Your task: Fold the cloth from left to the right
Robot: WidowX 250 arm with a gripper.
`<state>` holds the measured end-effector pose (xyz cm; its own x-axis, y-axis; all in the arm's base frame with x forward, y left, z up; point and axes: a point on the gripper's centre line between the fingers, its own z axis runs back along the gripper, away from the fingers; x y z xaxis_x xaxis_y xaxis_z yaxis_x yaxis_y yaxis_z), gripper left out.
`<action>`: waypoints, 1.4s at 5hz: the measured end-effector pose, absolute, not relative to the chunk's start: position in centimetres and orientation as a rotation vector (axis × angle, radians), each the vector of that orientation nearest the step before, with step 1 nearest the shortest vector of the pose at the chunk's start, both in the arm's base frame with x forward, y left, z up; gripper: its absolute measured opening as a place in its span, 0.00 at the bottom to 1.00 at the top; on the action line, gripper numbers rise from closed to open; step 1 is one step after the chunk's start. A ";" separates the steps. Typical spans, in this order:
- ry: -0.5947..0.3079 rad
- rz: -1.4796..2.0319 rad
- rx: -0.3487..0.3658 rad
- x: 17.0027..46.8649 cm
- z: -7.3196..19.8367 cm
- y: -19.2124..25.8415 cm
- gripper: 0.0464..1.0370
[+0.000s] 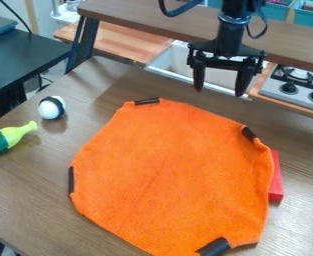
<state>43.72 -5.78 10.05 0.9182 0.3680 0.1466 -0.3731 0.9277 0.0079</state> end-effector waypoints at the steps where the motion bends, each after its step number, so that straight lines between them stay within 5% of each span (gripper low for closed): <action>1: -0.097 0.379 0.042 43.6 8.1 -5.9 0.96; 2: 0.033 0.340 -0.071 44.1 3.6 -7.1 0.96; 4: -0.046 0.500 -0.025 44.4 1.1 -9.0 0.96; 7: -0.099 0.553 -0.119 44.5 2.5 -10.0 0.96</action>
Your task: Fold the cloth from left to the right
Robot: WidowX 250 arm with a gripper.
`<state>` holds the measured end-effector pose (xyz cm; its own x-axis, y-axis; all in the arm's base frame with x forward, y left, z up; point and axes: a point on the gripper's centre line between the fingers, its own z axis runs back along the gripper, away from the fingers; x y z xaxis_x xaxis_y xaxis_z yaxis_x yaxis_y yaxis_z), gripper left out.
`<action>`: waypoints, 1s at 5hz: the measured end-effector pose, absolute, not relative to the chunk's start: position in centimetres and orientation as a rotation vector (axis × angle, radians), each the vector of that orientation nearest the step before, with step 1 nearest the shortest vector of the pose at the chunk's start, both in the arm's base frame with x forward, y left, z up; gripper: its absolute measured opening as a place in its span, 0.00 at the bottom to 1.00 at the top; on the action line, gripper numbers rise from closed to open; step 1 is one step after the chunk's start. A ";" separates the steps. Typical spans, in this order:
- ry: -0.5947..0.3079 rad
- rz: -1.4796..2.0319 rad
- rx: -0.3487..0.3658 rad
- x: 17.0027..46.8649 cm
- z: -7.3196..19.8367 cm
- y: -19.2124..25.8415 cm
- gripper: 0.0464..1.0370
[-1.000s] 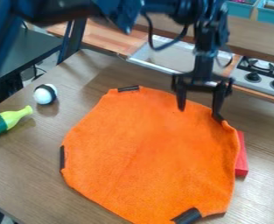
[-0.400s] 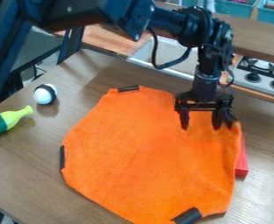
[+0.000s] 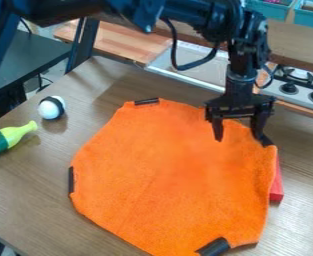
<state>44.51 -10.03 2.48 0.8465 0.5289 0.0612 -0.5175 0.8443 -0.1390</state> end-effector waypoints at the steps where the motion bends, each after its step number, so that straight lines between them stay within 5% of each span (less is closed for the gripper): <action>1: -0.116 0.565 -0.132 45.2 3.5 -10.2 0.96; 5: -0.104 0.639 -0.104 47.3 2.6 -12.2 0.96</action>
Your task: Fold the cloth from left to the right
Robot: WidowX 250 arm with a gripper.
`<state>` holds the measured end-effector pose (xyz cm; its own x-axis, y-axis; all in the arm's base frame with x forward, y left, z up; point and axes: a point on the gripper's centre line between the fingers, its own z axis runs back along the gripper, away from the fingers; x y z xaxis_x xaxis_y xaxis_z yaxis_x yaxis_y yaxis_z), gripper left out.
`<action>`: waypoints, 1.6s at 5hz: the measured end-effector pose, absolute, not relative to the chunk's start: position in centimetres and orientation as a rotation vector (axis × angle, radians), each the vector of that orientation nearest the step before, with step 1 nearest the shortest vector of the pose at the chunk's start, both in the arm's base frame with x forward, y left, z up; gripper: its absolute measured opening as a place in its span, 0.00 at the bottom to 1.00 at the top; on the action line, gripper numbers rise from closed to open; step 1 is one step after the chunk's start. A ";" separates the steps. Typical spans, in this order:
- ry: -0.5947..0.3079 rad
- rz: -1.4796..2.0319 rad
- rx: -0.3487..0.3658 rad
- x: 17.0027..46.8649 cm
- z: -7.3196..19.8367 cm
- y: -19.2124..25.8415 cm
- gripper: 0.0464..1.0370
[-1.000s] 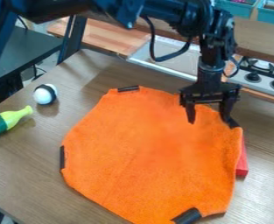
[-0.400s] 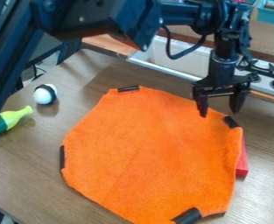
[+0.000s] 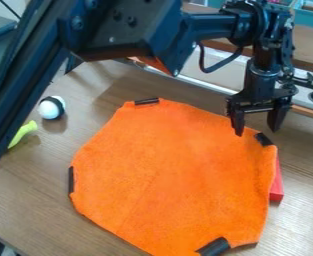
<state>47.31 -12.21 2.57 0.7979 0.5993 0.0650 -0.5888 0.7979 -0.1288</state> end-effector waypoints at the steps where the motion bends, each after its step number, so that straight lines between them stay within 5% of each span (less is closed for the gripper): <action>1: -0.107 0.636 -0.093 47.4 2.1 -12.9 0.96; 2: -0.114 0.637 -0.089 47.6 1.8 -13.4 0.93; 5: -0.105 0.648 -0.073 47.5 0.0 -13.2 0.13; 6: -0.100 0.638 -0.092 46.9 -0.3 -13.3 0.02; 8: -0.162 0.612 -0.182 45.2 2.9 -11.4 0.01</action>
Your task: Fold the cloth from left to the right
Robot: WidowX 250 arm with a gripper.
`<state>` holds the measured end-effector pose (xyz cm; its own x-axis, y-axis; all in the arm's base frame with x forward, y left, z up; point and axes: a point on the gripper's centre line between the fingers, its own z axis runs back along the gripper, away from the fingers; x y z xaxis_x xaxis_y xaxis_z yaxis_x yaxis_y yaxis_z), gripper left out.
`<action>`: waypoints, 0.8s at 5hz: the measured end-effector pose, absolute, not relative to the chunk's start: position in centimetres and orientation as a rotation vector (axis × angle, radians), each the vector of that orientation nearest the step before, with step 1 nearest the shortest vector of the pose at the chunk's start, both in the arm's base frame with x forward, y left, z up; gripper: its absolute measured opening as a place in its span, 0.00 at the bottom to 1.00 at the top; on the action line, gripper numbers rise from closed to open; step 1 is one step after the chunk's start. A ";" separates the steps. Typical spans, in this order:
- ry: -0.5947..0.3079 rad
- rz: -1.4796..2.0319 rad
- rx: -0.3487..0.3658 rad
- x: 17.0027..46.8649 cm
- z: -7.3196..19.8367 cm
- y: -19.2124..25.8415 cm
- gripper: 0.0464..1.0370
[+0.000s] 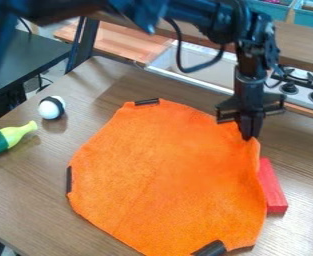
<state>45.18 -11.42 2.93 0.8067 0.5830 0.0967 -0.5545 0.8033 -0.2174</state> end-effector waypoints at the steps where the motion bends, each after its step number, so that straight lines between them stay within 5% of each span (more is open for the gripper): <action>1: -0.196 0.595 -0.224 43.8 4.2 -10.3 0.01; 4: -0.211 0.547 -0.180 38.1 2.5 -5.6 0.00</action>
<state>38.09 -5.58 2.45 0.8334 0.5318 0.1505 -0.4950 0.8394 -0.2246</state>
